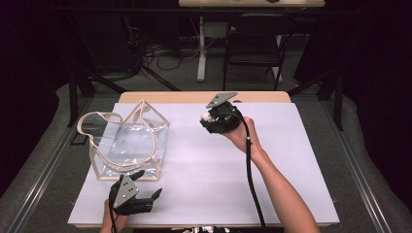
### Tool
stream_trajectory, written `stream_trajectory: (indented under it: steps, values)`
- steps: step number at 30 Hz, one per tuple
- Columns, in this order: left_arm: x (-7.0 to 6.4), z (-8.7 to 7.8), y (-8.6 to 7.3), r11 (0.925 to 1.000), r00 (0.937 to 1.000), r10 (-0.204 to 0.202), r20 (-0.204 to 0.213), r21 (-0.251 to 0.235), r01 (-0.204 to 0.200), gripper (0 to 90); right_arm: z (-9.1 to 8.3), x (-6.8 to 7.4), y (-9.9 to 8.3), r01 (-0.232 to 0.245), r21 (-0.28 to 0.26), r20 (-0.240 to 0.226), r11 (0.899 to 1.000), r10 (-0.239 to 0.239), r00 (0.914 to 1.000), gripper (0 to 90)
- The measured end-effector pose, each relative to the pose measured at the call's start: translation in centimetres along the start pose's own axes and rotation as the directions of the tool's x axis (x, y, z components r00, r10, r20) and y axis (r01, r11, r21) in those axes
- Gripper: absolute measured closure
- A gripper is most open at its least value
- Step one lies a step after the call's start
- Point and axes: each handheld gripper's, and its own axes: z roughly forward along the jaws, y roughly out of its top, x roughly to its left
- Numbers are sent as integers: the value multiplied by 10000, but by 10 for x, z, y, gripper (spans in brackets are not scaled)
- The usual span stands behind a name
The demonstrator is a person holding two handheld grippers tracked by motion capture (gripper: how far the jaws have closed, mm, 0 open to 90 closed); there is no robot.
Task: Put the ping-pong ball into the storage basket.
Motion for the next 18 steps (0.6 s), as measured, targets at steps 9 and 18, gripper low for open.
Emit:
stream_trajectory:
  steps: [9, 18]
  values:
    - [0, 1, 0, 10000, 10000, -13, 7, 30, 13, 163, -1, 2, 7, 164, -79, -26, 9998, -165, 9999, 505]
    - [0, 1, 0, 10000, 10000, -14, 41, 14, 14, 163, -2, 4, 13, 230, -116, -119, 9997, -231, 9997, 505]
